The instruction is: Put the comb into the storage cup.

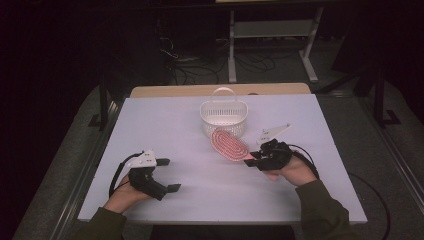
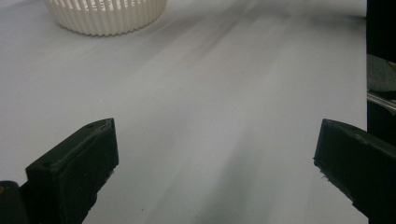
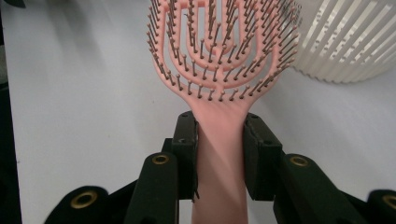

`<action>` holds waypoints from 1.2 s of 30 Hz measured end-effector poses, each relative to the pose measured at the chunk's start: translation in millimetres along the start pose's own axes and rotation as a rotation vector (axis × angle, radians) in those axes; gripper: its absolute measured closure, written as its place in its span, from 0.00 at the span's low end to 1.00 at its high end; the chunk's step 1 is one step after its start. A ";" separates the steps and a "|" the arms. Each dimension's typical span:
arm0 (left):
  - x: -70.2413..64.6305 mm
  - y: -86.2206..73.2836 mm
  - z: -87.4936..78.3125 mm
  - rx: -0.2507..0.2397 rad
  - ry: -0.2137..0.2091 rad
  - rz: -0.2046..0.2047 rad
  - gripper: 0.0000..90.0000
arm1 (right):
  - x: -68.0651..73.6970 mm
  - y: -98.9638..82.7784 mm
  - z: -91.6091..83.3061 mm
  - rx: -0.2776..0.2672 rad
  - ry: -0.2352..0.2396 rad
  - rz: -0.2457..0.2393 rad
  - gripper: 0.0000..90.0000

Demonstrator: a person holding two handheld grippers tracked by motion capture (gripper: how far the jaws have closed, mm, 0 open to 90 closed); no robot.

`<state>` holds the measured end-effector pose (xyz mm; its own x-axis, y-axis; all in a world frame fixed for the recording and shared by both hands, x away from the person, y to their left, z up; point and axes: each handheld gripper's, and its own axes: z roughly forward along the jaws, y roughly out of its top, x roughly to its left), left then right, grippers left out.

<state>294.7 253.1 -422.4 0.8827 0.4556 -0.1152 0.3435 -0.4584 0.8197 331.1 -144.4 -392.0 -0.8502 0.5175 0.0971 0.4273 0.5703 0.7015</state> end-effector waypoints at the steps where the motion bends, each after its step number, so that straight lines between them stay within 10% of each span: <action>1: -0.2 0.4 0.2 -0.001 -0.001 -0.001 0.00 | 0.4 0.9 -0.4 -0.007 -0.001 -0.002 0.76; 36: 7.2 28.2 16.4 -0.046 -0.040 -0.014 0.00 | 4.2 15.7 -0.6 -0.085 -0.022 -0.020 0.76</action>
<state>316.0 230.9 -409.3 0.8905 0.4303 -0.1479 0.3411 -0.4162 0.8429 334.0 -133.7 -380.2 -0.8509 0.5209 0.0682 0.3822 0.5247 0.7607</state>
